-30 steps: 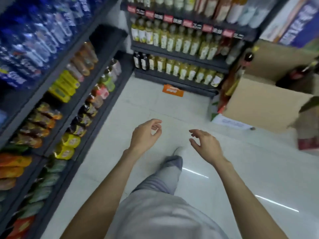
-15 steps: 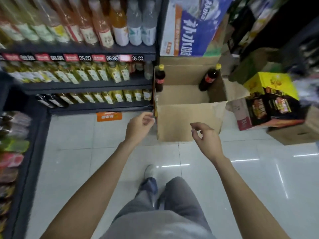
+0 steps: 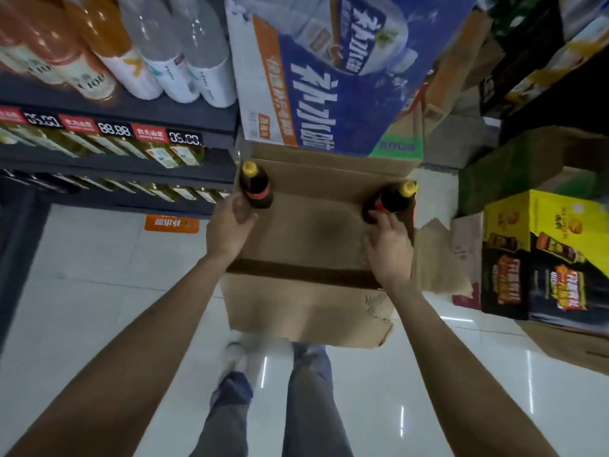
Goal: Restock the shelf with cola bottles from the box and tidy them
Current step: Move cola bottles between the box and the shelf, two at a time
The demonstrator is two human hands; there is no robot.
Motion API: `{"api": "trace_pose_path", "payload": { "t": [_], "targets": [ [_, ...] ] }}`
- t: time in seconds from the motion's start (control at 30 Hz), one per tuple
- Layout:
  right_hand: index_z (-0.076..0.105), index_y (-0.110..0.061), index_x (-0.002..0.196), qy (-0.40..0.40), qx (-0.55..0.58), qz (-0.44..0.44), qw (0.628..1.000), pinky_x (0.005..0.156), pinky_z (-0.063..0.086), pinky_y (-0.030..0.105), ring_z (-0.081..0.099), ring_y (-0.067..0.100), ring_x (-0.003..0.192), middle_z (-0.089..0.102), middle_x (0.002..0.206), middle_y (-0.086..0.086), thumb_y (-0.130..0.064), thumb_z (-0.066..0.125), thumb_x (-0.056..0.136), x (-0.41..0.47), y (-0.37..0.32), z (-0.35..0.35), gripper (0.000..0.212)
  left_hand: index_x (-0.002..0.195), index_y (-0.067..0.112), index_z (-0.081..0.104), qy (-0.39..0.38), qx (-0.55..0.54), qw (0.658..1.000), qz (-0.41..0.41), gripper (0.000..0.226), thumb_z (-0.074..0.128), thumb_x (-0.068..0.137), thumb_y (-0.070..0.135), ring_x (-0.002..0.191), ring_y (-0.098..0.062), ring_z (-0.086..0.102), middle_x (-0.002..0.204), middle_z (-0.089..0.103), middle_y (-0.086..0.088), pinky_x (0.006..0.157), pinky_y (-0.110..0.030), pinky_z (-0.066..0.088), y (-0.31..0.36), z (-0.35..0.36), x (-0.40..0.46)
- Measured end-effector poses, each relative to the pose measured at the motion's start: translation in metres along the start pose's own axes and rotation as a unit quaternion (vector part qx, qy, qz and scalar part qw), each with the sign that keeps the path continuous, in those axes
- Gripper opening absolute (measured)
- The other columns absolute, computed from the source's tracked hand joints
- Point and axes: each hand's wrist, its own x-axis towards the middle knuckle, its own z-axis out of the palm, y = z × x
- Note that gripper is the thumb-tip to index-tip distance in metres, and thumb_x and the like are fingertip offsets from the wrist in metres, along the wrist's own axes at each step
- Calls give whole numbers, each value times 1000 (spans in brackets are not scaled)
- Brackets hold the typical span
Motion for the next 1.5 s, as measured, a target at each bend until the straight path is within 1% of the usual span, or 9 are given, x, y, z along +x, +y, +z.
{"api": "trace_pose_path", "payload": {
  "t": [0.1,0.27,0.37,0.63,0.83,0.97,1.13,1.33,1.5],
  "targets": [
    [60,-1,119,4,-117,-67,991,89,48,50,53,44,108,59,117,23,-7,69,77,43,31,3,43,129,6,49,46,-11,998,-37,46,66,87,16,109,-22,57,120,57,-8,86,-26,41,9,10,25],
    [44,-5,133,-58,-185,-32,981,95,41,51,39,44,122,43,133,25,-21,59,89,90,60,-4,48,125,7,53,38,27,998,-30,43,67,85,17,116,-27,54,121,60,-12,83,-25,38,9,28,59],
    [41,-7,133,-106,-159,-5,982,84,46,48,44,39,116,42,131,21,-16,57,90,102,69,-6,47,127,8,49,68,-15,995,-72,48,69,84,18,106,-17,60,121,62,-8,78,-15,37,13,37,66],
    [61,-7,111,-59,-62,-87,993,79,48,39,54,36,101,58,109,17,-9,68,81,91,50,5,30,130,6,47,103,65,990,-66,60,71,82,33,123,-36,44,131,47,-17,97,-45,40,15,59,91],
    [63,-7,107,-55,4,-117,992,76,49,35,55,32,99,59,104,15,-10,74,76,91,32,35,33,121,12,60,100,59,993,-14,49,77,77,26,120,-31,46,128,49,-12,95,-37,40,2,66,94],
    [63,-16,108,-53,128,-55,989,88,43,34,47,26,105,57,111,7,-13,76,73,88,33,65,37,129,19,52,66,81,994,14,64,81,71,25,129,-31,38,136,45,-10,103,-46,39,-12,76,94],
    [54,-18,121,-149,226,7,963,102,31,26,43,22,124,50,133,4,-7,82,65,88,40,89,63,133,18,44,84,32,996,15,70,79,73,18,133,-26,39,139,45,-6,106,-44,38,-21,87,96],
    [50,-18,123,-144,172,-32,974,88,44,36,52,23,116,55,125,1,-14,79,71,87,18,79,61,132,10,44,75,82,994,21,69,78,74,23,127,-31,44,134,49,-12,106,-46,38,-18,74,89],
    [43,-19,125,-142,169,-69,973,85,46,38,55,24,115,57,125,2,-23,79,73,55,-32,33,64,125,14,50,100,-9,993,54,68,84,67,24,120,-23,50,127,55,-6,99,-42,46,-1,14,25]
  ]
}}
